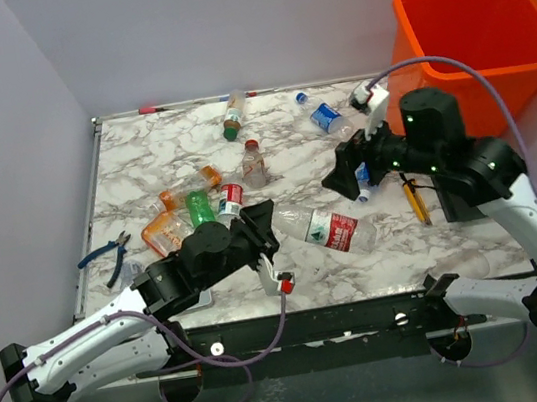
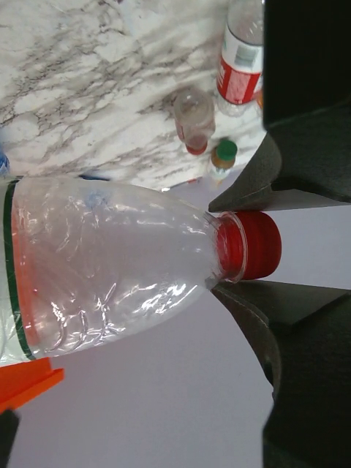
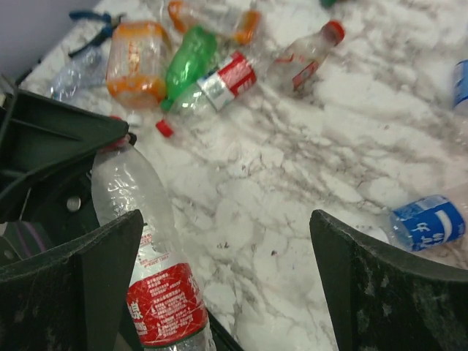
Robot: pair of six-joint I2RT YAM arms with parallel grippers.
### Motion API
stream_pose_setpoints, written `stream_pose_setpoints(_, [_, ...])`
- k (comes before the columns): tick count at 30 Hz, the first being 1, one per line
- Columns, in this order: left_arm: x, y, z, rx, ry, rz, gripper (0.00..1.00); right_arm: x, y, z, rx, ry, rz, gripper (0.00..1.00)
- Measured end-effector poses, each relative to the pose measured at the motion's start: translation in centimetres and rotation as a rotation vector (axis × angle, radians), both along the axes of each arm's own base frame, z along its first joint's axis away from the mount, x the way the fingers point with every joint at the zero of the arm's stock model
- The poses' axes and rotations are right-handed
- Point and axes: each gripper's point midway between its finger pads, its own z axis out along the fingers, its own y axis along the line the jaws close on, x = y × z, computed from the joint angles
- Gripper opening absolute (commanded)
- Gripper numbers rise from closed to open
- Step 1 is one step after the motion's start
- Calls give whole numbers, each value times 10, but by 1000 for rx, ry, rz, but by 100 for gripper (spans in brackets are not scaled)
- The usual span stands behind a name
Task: Put the plastic bottles in the bin
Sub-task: Pick up the plastic bottle at the center of the board.
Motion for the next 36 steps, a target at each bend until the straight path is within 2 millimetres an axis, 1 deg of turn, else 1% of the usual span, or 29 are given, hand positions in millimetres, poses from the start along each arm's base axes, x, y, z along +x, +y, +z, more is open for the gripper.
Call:
stream_pose_setpoints(1, [-2, -2, 0, 15, -19, -14, 0, 1, 5, -16, -32, 45, 24, 100])
stream_pose_setpoints(3, [-3, -6, 1, 71, -87, -40, 0, -2, 13, -37, -69, 112, 73, 99])
stream_pose_setpoints(5, [-3, -11, -4, 132, -137, -62, 0, -5, 19, -47, -80, 154, 116, 99])
stream_pose_setpoints(8, [0, -16, -11, 205, -178, -76, 0, -12, 28, -57, -73, 202, 173, 99])
stream_pose_setpoints(10, [3, -17, -12, 237, -198, -78, 0, -20, 31, -67, -68, 242, 211, 99])
stream_pose_setpoints(14, [5, -19, 1, 243, -239, -79, 0, -35, 35, -94, -66, 330, 268, 99])
stream_pose_setpoints(17, [6, -18, 10, 231, -257, -71, 0, -48, 32, -121, -76, 402, 280, 98])
stream_pose_setpoints(19, [6, -18, 12, 227, -260, -68, 0, -55, 29, -133, -79, 434, 285, 96])
stream_pose_setpoints(22, [6, -17, 13, 225, -261, -67, 0, -62, 27, -145, -74, 462, 285, 91])
stream_pose_setpoints(25, [6, -17, 15, 222, -261, -66, 0, -62, 28, -147, -62, 456, 289, 85])
stream_pose_setpoints(27, [6, -17, 17, 216, -260, -64, 0, -62, 30, -148, -56, 455, 292, 78])
stream_pose_setpoints(31, [6, -16, 21, 199, -251, -58, 1, -63, 33, -153, -43, 457, 308, 62])
stream_pose_setpoints(32, [5, -16, 20, 200, -244, -57, 3, -63, 34, -154, -39, 455, 312, 59])
stream_pose_setpoints(33, [5, -16, 19, 201, -239, -56, 7, -64, 34, -154, -36, 453, 314, 56])
stream_pose_setpoints(34, [5, -15, 18, 201, -231, -53, 16, -65, 34, -154, -32, 449, 316, 54])
stream_pose_setpoints(35, [5, -15, 17, 199, -227, -54, 35, -66, 35, -154, -28, 443, 320, 52])
stream_pose_setpoints(36, [5, -15, 17, 194, -221, -51, 68, -67, 35, -152, -23, 432, 325, 50])
